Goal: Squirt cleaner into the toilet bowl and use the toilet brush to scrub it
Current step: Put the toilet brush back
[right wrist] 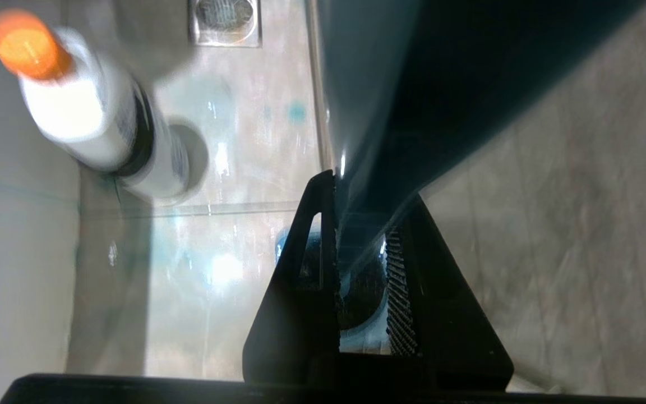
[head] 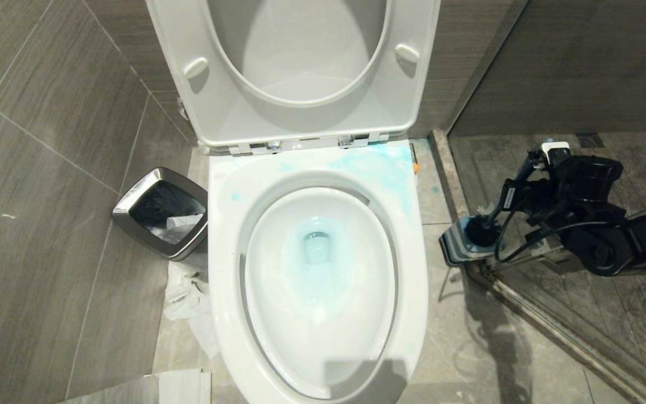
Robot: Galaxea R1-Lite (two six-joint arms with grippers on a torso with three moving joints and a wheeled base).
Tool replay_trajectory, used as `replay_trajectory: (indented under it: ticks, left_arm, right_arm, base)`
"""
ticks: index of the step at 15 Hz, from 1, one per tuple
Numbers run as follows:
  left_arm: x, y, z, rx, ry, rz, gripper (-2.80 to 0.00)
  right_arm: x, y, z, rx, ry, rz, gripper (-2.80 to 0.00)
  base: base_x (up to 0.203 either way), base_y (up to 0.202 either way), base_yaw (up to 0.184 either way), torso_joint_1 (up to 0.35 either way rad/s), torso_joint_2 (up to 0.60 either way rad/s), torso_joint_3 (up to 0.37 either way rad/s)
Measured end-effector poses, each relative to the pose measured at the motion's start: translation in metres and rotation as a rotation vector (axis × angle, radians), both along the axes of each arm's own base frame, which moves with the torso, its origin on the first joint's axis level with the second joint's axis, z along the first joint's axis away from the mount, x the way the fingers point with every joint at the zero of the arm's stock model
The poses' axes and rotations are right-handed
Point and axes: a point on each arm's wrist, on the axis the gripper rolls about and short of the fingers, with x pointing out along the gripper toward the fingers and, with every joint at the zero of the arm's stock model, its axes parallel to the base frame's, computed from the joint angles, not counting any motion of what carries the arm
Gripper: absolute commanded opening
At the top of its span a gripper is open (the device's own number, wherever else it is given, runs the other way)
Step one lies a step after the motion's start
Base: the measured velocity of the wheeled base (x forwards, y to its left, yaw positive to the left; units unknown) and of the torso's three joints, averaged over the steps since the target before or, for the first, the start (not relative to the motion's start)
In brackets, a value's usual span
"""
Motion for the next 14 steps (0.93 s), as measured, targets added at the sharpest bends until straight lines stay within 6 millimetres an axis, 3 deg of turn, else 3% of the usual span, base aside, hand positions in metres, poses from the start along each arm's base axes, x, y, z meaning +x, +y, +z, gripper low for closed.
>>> replay_trajectory:
  ticks: [3,7,10,14]
  left_arm:
    - [0.0,0.0,0.0,0.0,0.0,0.0,-2.8]
    - [0.0,0.0,0.0,0.001,0.0,0.0,-2.8]
    - [0.0,0.0,0.0,0.003,0.0,0.0,-2.8]
    - [0.0,0.0,0.0,0.003,0.0,0.0,-2.8]
  right_arm:
    - [0.006,0.0,-0.023,-0.023,0.003,-0.001,-2.8]
    - [0.001,-0.001,-0.058,-0.029,0.113,-0.001,-2.8]
    - [-0.012,0.0,-0.074,-0.035,0.185,0.002,-2.8]
    - [-0.045,0.001,-0.081,-0.057,0.273,0.022,-2.8]
  base:
    - [0.0,0.0,0.0,0.0,0.0,0.0]
    - [0.0,0.0,0.0,0.0,0.0,0.0]
    - [0.0,0.0,0.0,0.0,0.0,0.0]
    - [0.0,0.0,0.0,0.0,0.0,0.0]
